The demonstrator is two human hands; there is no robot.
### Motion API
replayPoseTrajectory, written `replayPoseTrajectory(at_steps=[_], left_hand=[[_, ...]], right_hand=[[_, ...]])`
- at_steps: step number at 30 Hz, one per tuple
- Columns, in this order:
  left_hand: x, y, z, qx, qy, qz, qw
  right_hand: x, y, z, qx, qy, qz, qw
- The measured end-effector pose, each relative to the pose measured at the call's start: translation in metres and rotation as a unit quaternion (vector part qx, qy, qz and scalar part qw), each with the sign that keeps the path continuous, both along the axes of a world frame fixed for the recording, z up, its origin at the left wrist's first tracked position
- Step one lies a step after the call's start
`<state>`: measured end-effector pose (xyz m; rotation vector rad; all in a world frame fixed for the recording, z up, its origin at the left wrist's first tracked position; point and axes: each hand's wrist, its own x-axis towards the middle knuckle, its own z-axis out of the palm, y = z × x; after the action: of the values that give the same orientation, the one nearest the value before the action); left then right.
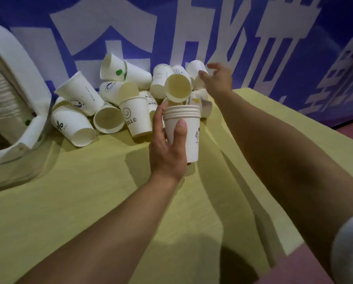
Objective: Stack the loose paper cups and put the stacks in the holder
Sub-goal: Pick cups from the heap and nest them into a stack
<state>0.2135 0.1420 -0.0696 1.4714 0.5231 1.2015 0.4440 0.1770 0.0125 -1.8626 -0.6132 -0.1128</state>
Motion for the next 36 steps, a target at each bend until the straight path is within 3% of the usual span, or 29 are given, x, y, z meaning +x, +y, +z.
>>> replayPoseTrajectory(at_steps=[7, 13, 20, 23, 27, 30, 33, 36], left_hand=[[0.002, 0.001, -0.002, 0.007, -0.008, -0.011, 1.0], [0.002, 0.001, -0.002, -0.001, -0.018, -0.011, 1.0], [-0.002, -0.002, 0.0, 0.034, 0.01, -0.066, 0.997], [-0.005, -0.005, 0.003, 0.051, 0.037, -0.112, 0.992], [-0.004, -0.006, 0.002, 0.067, 0.053, -0.142, 0.986], [-0.001, -0.004, 0.0, 0.062, 0.067, -0.141, 0.986], [-0.001, -0.001, 0.0, 0.031, 0.041, -0.102, 0.993], [0.0, 0.002, 0.003, -0.002, 0.008, -0.058, 0.998]], right_hand=[[0.02, 0.031, -0.004, -0.003, 0.008, -0.037, 0.999], [0.004, -0.011, 0.009, 0.071, -0.016, -0.04, 0.997], [-0.08, -0.102, -0.008, 0.203, 0.069, 0.181, 0.96], [-0.101, -0.112, -0.009, 0.164, 0.104, 0.269, 0.943], [-0.105, -0.114, -0.009, 0.075, 0.086, 0.364, 0.924], [-0.106, -0.111, -0.015, 0.087, 0.085, 0.338, 0.933], [-0.107, -0.105, -0.025, 0.097, 0.006, 0.263, 0.96], [-0.111, -0.1, -0.036, 0.077, -0.055, 0.248, 0.964]])
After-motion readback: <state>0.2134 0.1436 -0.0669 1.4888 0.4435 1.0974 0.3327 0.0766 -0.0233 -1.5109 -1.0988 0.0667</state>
